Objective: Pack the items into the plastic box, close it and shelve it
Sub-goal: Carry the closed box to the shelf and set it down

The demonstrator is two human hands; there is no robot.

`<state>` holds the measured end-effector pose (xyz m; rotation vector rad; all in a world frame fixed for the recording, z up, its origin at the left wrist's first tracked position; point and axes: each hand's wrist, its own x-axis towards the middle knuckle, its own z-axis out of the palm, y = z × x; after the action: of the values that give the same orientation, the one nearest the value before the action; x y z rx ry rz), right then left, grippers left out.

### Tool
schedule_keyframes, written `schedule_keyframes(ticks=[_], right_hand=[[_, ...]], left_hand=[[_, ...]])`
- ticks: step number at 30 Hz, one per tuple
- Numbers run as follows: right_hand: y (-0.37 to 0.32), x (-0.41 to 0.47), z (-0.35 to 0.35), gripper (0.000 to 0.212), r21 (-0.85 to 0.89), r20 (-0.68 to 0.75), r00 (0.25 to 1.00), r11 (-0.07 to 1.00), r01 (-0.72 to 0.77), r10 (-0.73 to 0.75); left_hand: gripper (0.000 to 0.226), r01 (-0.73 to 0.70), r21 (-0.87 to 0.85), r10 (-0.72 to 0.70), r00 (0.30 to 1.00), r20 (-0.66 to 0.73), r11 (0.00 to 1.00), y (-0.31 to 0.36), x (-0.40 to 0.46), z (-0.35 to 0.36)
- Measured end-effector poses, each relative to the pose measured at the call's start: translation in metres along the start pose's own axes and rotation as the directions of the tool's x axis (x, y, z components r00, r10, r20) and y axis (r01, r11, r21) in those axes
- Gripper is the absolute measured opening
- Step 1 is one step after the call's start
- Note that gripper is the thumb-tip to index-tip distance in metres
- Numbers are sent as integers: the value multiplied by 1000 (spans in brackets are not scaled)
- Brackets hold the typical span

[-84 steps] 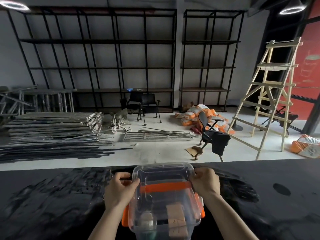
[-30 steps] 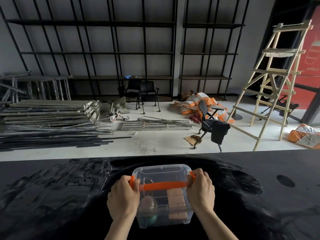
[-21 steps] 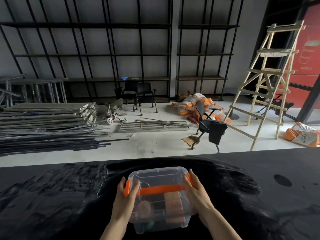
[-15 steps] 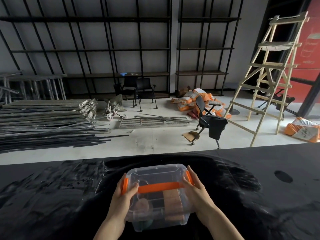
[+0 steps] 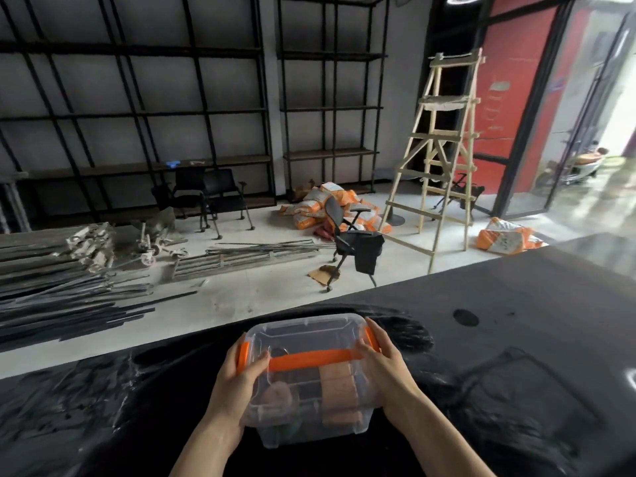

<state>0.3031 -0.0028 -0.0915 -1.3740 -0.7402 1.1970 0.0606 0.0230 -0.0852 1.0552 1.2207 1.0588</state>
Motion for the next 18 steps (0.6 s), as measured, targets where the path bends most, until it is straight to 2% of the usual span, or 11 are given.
schedule_keyframes(ticks=[3,7,10,13,18], right_hand=[[-17,-29,-46,50,13,-148,987,998,57,-55],[-25,-81,-117,40,-55,-373,920,993,107,-120],[-21,-129,-169,45,-50,-512,850,992,116,-125],[-12,-187,-212,42,-17,-639,761,991,134,-114],[12,-291,-266,41,-8,-789,605,987,159,-104]], left_hand=[[57,-21,27,17,988,154,999,2,5,48],[72,-5,31,-7,920,392,1000,0,-7,120],[64,-4,34,-16,833,553,999,-8,-32,177],[74,22,71,-65,735,675,997,-22,-70,230],[57,15,113,-102,550,829,994,-53,-144,309]])
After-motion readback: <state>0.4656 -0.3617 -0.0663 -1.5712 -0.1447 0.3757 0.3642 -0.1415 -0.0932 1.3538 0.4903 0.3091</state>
